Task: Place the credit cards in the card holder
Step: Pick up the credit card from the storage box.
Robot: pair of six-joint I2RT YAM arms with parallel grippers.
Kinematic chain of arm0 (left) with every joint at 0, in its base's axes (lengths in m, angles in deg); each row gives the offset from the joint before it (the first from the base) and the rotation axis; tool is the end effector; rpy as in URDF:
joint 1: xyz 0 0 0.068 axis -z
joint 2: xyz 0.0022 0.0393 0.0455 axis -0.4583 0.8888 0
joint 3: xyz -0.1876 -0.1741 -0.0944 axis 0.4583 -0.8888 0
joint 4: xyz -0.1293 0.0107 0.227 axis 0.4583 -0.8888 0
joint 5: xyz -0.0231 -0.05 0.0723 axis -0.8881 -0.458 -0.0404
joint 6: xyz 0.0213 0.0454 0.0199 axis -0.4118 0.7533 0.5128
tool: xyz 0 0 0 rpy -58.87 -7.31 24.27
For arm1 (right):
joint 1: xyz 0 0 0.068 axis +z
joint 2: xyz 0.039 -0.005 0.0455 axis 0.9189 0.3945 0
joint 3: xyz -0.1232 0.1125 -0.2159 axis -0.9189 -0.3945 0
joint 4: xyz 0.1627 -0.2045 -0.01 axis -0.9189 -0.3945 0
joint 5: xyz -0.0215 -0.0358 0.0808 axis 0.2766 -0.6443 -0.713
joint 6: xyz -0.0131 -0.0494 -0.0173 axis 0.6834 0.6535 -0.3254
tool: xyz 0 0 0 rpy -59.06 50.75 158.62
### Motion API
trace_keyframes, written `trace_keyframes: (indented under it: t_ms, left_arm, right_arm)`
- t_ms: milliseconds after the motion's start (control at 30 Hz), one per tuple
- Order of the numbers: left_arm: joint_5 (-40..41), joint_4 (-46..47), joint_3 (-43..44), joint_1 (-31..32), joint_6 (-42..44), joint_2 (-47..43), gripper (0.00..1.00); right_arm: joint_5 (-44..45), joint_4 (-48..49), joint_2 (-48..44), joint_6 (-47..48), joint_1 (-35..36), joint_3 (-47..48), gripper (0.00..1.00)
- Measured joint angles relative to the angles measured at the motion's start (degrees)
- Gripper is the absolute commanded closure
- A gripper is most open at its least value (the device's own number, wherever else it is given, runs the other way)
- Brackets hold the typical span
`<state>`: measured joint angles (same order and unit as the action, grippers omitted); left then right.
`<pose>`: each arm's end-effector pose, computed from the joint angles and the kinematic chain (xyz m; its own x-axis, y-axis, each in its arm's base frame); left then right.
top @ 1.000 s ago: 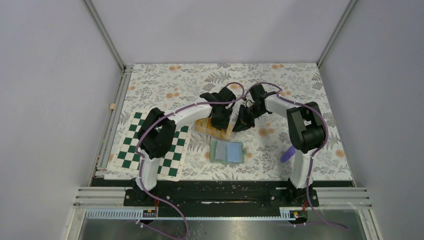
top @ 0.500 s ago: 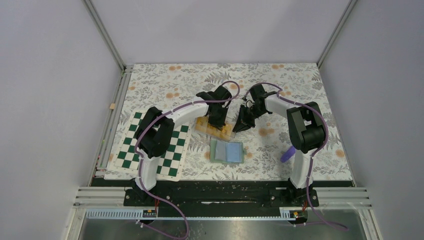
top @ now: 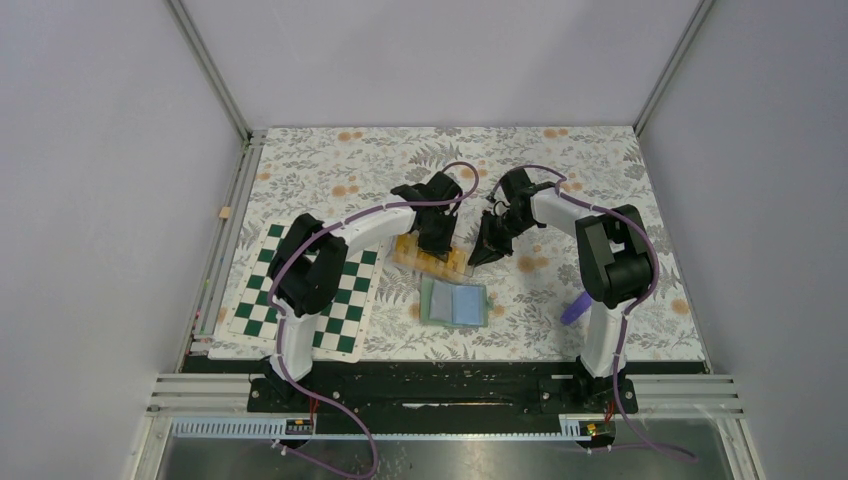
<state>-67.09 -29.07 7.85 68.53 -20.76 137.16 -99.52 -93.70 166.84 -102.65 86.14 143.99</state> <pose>0.3172 -0.2847 0.1918 -0.9257 0.2224 -0.3061 0.3143 0.9024 -0.2948 0.3502 0.1460 0.1538 -0.9995 0.0263 -0.0188 0.0077 0.7581 0.6521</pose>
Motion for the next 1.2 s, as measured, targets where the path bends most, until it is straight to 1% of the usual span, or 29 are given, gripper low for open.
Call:
trace_keyframes:
  t_ms: [267, 767, 833, 967, 1200]
  left_arm:
    - [-0.2, -0.2, 0.4, 0.5, 0.1, 0.0, 1.00]
    - [-5.0, 1.9, 0.6, 0.6, -0.4, -1.2, 1.00]
    - [-5.6, 2.9, 0.5, 0.7, -0.5, -1.4, 0.93]
    - [-6.1, 4.7, 0.4, 1.0, -1.1, -1.8, 0.83]
    - [-6.9, 6.2, -0.3, 1.1, -1.5, -1.8, 0.81]
  right_arm:
    - [0.5, -0.8, -0.3, 0.2, 0.0, 0.0, 0.88]
    - [1.3, -1.9, -0.7, 0.4, 0.0, 0.1, 0.88]
    - [2.1, -2.2, -1.6, 0.5, 0.0, 0.1, 0.88]
    - [2.5, -2.1, -1.9, 0.6, 0.1, 0.2, 0.88]
    - [2.7, -2.2, -1.9, 0.8, 0.1, 0.2, 0.88]
